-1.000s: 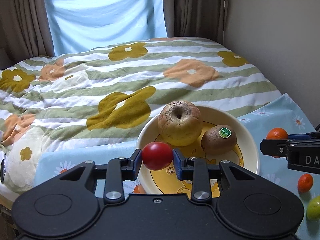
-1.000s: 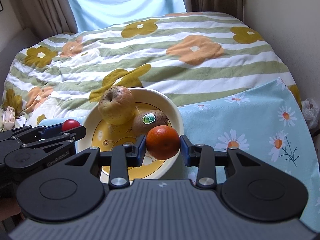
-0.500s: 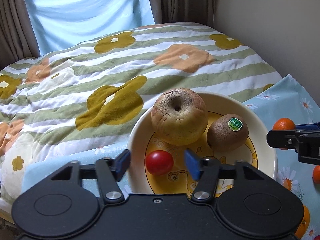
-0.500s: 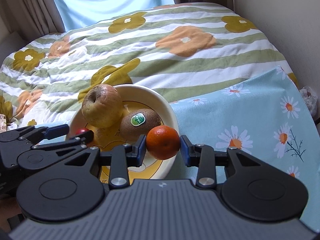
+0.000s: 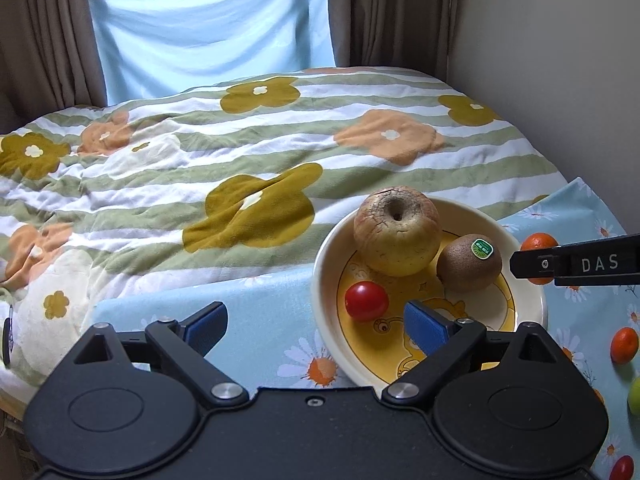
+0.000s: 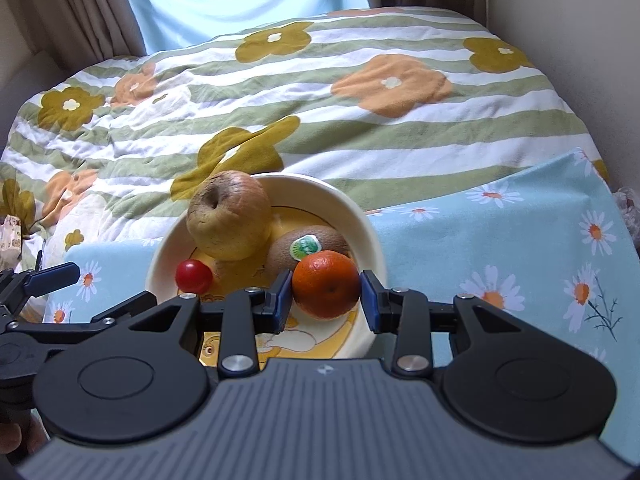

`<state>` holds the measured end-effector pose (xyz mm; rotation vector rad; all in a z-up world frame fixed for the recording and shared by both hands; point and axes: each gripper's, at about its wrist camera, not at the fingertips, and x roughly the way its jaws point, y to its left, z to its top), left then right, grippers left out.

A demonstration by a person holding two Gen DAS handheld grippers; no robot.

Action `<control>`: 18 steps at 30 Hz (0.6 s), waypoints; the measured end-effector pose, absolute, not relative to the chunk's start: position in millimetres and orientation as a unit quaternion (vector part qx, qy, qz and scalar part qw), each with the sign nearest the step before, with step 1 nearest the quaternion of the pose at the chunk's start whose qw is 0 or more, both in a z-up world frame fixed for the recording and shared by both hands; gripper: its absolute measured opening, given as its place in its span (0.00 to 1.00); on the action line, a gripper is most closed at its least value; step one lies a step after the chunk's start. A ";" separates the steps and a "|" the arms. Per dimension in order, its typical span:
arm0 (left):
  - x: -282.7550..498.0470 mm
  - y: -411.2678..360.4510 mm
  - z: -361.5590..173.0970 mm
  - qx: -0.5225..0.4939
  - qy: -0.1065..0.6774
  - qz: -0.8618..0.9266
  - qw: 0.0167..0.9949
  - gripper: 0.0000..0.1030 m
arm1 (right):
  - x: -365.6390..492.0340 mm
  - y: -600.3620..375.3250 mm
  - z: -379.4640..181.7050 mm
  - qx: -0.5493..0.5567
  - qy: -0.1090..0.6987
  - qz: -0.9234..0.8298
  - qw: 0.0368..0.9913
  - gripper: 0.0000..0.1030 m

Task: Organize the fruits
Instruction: 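Carry the tomato and tangerine into the white bowl and release both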

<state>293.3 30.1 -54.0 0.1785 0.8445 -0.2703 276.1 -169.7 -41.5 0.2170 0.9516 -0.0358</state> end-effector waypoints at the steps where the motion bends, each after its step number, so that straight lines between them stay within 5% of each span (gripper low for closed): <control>1: 292.1 33.9 -53.2 0.083 0.408 -0.127 0.900 0.94 | 278.1 -165.7 -42.7 0.102 0.459 -0.012 0.882 0.50; 18: 281.3 65.3 -56.1 0.066 0.412 -0.098 0.904 0.95 | 308.8 -117.7 -78.5 0.091 0.493 0.048 0.864 0.50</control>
